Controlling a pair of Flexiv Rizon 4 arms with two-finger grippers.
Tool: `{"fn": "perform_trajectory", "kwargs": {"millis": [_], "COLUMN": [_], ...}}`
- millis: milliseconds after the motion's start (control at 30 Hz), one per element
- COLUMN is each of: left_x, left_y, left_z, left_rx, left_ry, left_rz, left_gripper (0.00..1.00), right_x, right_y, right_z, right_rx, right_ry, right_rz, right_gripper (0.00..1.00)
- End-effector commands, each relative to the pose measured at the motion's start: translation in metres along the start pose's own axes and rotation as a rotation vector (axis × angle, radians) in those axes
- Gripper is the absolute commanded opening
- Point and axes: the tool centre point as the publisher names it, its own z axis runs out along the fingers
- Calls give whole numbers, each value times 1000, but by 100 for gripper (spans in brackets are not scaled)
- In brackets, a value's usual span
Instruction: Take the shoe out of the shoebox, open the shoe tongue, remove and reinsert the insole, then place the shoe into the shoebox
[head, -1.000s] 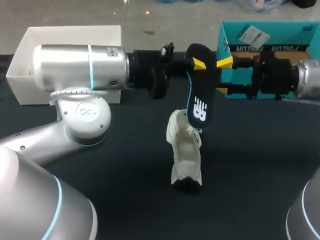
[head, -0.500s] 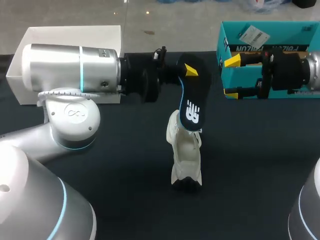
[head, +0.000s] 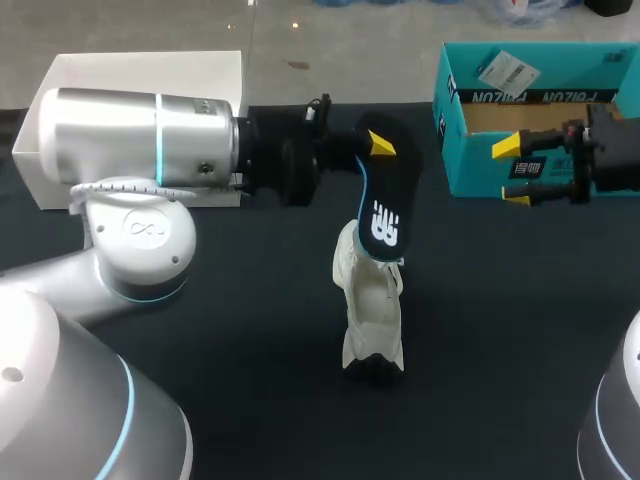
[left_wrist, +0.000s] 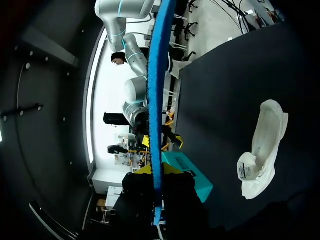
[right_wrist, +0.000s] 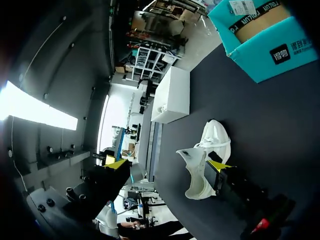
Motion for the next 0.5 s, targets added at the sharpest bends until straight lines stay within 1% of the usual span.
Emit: {"fn": "perform_trajectory", "kwargs": {"millis": [33, 267, 400, 500], "left_x": [-1, -1, -1, -1], "left_y": [-3, -3, -4, -4], "left_z": [-3, -9, -11, -11], "left_rx": [-2, 1, 2, 2], "left_ry": [-4, 1, 2, 3], "left_rz": [-4, -8, -13, -16], "left_gripper": [0, 0, 0, 0], "right_x": [3, -1, -3, -8], "right_y": [-18, -25, -26, -23], "right_z": [-41, -87, -102, -109], "right_rx": [-40, -9, 7, 0], "right_ry": [-81, -168, -220, -251], "right_rz": [-15, -8, -5, -9], "right_gripper": [100, 100, 100, 100]}}
